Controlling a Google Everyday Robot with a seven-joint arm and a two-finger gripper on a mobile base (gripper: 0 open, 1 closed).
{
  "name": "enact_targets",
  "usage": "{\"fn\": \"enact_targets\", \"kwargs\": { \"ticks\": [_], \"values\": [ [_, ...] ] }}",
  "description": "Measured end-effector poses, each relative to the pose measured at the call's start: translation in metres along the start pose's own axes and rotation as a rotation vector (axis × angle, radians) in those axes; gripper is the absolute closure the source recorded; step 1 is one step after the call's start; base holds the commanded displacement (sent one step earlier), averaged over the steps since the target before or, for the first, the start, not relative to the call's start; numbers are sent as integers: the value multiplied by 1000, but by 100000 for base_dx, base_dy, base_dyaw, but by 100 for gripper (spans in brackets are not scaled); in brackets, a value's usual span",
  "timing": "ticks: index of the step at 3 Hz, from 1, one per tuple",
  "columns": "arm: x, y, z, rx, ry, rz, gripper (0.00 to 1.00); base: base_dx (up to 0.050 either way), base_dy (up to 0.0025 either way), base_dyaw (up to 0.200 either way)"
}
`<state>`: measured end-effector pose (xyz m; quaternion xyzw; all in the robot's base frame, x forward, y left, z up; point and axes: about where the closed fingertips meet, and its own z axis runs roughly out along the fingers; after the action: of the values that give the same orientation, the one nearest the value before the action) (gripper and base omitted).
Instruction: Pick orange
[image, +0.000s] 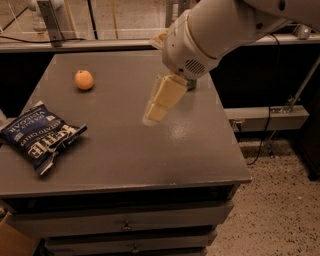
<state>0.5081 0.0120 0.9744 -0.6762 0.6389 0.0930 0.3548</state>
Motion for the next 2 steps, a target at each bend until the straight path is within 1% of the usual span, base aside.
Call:
{"fn": "enact_targets", "kwargs": {
  "ticks": [1,2],
  "values": [
    [0,0,0,0,0,0,0,0,0,0],
    [-3,-10,11,13,-25,-10,0,0,0,0]
  ]
}}
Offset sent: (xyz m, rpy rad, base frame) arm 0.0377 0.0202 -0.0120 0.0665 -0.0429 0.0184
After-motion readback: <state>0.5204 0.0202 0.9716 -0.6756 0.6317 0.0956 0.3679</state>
